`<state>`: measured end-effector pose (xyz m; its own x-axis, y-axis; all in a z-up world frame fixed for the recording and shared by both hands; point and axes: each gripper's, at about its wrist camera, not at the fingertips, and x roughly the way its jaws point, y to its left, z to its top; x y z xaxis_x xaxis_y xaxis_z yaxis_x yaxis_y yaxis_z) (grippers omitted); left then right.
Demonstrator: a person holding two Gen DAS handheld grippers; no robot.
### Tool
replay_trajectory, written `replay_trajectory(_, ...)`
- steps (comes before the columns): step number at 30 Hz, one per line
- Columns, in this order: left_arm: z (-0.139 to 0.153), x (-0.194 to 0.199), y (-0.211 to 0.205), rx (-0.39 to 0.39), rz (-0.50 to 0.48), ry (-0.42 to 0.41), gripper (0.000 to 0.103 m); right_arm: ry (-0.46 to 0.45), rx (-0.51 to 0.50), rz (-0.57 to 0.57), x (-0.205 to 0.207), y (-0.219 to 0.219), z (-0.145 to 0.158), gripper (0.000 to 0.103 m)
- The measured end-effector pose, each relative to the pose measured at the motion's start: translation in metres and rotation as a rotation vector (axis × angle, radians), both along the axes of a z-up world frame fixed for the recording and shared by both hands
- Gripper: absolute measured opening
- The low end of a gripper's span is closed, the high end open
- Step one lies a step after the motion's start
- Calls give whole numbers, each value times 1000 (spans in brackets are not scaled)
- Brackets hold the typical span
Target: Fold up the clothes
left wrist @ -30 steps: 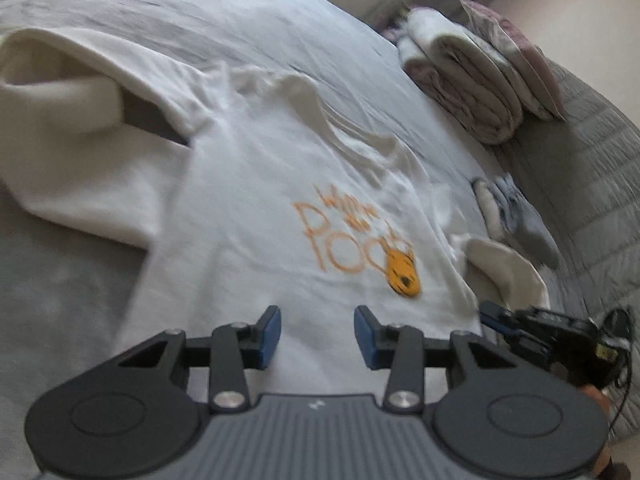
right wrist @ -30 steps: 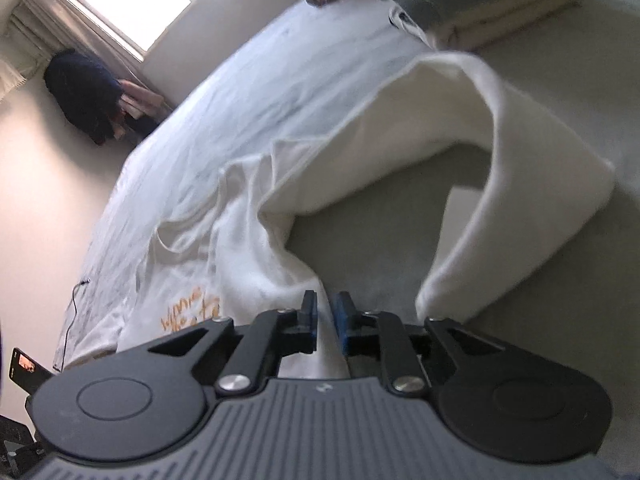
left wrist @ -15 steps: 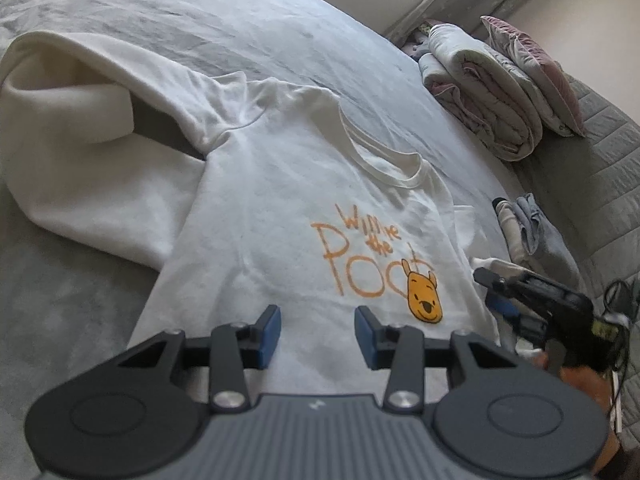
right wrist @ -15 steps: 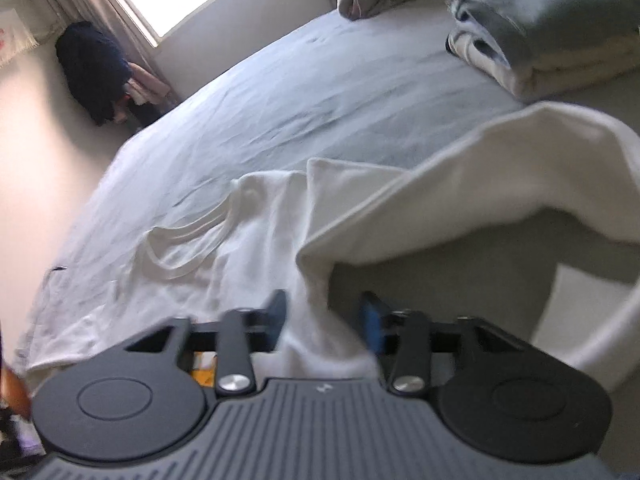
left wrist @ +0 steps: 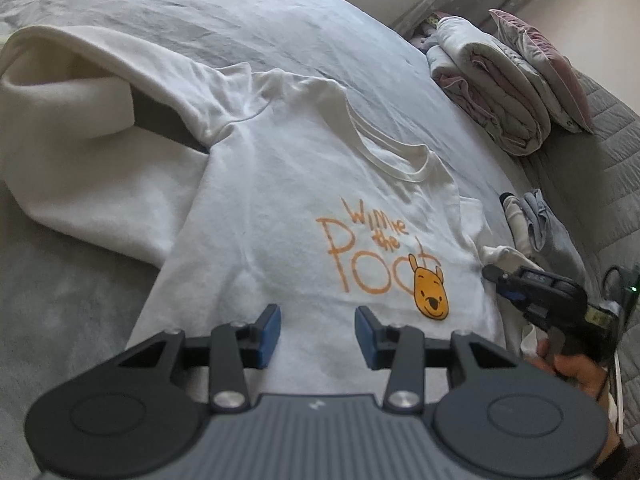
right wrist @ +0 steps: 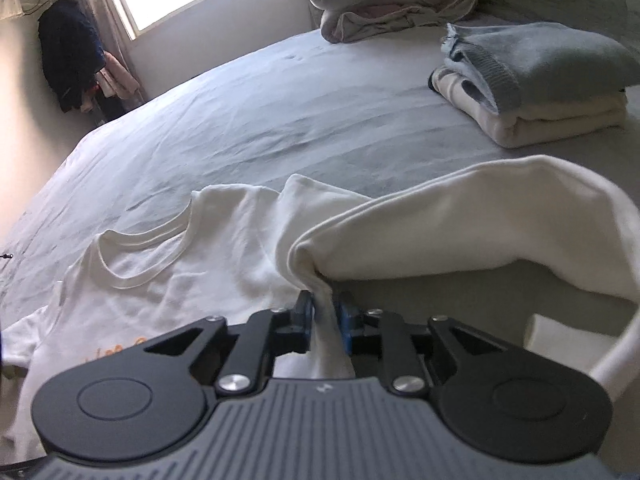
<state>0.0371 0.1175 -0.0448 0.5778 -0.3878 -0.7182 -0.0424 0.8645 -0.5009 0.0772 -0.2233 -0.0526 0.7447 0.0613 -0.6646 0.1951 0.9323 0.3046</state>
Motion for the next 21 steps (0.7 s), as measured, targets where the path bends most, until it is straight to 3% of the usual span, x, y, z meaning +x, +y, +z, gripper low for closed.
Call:
replay_trajectory(2,1,0,-2,5,2,0,45,-1,14,-11,-5,-1,7,36)
replay_trajectory(13,9,-5,-15,40,14,-22,53,-1,98,-70,-46,-29,33,44)
replay_trajectory(21,14,-12,-32,118,1,-77,54,-1,102,-136,-78,-49,25,49)
